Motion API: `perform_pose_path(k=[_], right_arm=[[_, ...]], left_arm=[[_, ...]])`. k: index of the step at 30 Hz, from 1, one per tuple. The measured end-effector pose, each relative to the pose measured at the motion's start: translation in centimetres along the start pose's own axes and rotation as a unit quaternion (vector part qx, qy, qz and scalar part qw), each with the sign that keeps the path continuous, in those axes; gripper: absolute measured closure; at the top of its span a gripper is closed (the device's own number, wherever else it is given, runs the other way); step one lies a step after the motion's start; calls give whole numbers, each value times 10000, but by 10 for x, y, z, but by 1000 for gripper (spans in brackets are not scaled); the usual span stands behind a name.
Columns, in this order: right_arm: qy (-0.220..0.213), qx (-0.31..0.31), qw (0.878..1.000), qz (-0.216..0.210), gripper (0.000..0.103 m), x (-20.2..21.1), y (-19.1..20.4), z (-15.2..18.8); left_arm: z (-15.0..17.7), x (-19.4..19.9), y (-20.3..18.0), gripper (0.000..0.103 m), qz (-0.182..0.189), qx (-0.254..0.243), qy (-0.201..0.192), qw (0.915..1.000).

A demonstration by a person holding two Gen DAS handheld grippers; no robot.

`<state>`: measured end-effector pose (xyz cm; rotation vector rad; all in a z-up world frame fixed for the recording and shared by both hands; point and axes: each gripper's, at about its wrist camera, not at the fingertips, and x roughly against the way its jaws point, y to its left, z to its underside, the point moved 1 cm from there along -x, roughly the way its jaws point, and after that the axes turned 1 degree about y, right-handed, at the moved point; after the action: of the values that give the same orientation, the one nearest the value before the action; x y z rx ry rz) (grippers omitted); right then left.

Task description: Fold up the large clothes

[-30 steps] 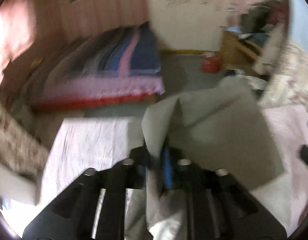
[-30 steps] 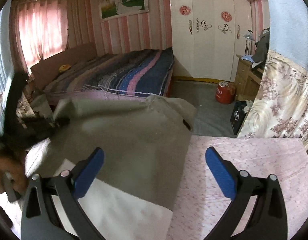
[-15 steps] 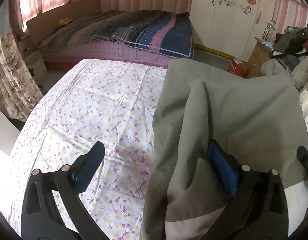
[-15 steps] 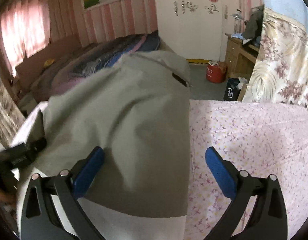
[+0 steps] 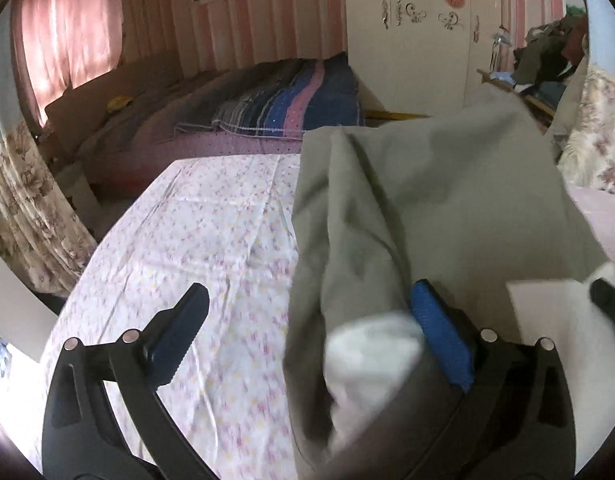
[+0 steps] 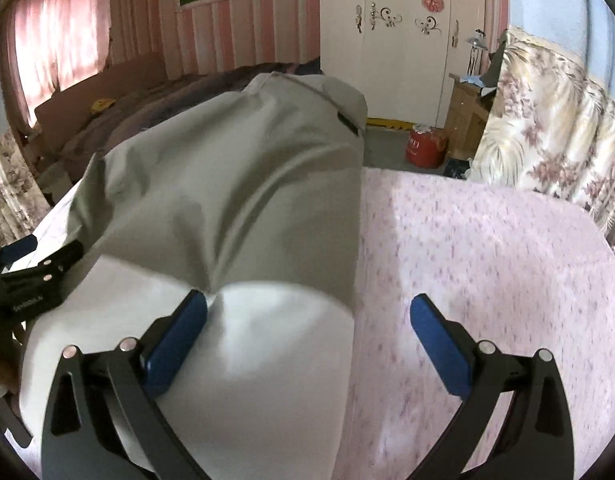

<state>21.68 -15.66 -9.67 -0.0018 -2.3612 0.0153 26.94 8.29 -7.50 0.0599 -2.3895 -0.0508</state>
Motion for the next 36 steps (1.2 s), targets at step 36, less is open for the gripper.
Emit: perform_pose_path(k=[36], right_arm=[[-1555,-179,9840,-855,2,140,-22,88]], left_arm=[[92,130,16,3,680,297,-1402,9873]])
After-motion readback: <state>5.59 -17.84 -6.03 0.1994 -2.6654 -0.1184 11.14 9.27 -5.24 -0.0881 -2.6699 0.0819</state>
